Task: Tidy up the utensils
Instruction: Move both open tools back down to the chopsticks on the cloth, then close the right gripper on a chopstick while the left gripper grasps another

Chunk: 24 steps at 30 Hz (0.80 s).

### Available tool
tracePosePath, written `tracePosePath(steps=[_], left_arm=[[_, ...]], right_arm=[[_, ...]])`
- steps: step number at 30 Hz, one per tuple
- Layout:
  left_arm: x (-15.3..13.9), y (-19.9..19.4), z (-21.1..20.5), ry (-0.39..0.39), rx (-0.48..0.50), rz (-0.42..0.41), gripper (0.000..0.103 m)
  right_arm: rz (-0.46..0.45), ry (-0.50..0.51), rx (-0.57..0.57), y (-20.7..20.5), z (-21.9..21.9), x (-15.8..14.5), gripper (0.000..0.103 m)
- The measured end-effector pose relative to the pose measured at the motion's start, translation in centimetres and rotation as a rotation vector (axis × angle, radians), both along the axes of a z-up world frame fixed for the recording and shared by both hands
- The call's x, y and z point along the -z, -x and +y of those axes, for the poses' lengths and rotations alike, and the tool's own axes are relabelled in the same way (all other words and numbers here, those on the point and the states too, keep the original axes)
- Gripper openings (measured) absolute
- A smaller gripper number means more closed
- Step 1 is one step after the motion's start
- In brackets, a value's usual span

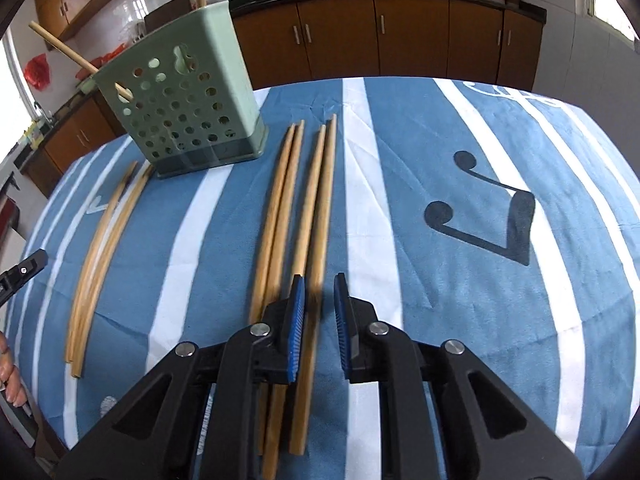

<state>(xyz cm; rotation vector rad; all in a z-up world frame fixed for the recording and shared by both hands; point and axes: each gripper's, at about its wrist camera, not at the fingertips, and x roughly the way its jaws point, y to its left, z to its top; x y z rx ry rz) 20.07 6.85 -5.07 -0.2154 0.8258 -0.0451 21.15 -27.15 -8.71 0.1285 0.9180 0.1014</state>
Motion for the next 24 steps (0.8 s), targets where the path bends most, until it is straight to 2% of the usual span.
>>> tracePosePath(steps=[2, 7, 10, 14, 24], left_arm=[[0.2, 0.0, -0.4, 0.006, 0.016, 0.006, 0.031], [0.9, 0.0, -1.2, 0.014, 0.053, 0.025, 0.028], [1.3, 0.0, -1.6, 0.018, 0.079, 0.042, 0.023], [1.9, 0.0, -2.6, 0.0, 0.119, 0.062, 0.018], [2.9, 0.2, -4.0, -0.06, 0.159, 0.092, 0.016]], right_arm=[[0.0, -0.005, 0.01, -0.1, -0.4, 0.3, 0.008], [-0.014, 0.033, 0.077, 0.0, -1.9, 0.4, 0.008], [-0.011, 0.011, 0.143, -0.2, -3.5, 0.4, 0.008], [-0.016, 0.022, 0.138, -0.1, -3.7, 0.5, 0.008], [-0.021, 0.035, 0.135, -0.1, -3.4, 0.5, 0.008]])
